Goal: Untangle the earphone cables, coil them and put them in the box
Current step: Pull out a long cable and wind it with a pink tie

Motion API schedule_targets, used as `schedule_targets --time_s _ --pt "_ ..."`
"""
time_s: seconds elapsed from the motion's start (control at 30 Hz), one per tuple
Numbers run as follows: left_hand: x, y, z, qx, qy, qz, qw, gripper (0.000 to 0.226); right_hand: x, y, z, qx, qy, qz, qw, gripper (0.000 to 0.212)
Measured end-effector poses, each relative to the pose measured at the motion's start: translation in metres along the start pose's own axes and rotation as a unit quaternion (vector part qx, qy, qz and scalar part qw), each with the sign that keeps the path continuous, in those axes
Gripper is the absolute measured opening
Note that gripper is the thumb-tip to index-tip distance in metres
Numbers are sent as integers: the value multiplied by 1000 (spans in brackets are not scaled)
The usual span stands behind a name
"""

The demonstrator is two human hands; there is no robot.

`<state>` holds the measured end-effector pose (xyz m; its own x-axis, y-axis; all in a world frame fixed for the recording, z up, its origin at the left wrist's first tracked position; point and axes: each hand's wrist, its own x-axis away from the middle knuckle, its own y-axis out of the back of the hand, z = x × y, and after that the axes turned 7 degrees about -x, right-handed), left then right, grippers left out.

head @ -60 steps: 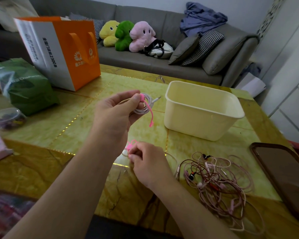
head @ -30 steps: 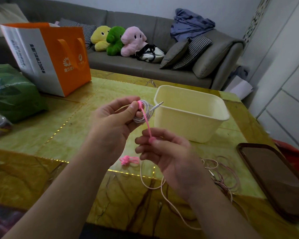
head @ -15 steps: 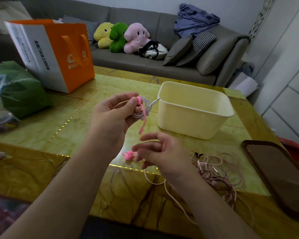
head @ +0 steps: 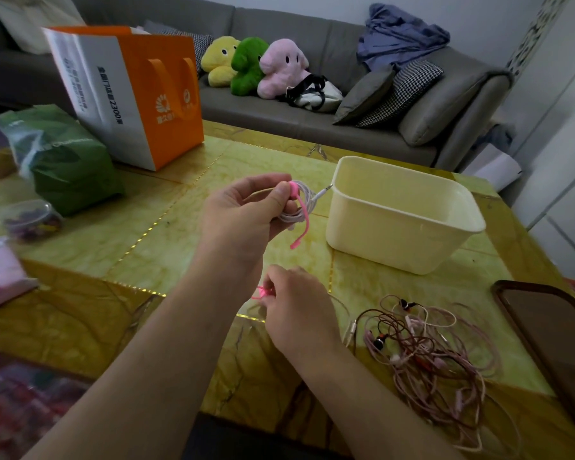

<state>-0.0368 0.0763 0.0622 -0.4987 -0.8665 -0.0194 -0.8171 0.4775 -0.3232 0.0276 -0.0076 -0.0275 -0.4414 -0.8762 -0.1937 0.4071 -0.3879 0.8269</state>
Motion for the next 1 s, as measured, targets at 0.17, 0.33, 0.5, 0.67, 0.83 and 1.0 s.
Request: schedule_targets --time_s 0.17,0.33,0.5,0.67,0.83,1.0 --pt "1 -1 -1 4 0 3 1000 11 1 0 -4 -28 5 -9 1000 8" --pt "4 -2 -1 -5 3 10 1000 12 -1 0 -7 -39 2 -4 999 11" --pt "6 -4 0 -15 1 6 1000 12 -2 3 -6 -31 8 13 999 10" --pt "6 -6 1 -19 2 7 1000 12 0 4 -4 -49 8 13 999 11" --pt "7 -8 0 -16 6 13 1000 12 3 5 -5 -75 -9 -14 997 7" --pt "8 -9 -2 11 12 25 1000 13 16 45 -21 -235 -139 -48 961 6"
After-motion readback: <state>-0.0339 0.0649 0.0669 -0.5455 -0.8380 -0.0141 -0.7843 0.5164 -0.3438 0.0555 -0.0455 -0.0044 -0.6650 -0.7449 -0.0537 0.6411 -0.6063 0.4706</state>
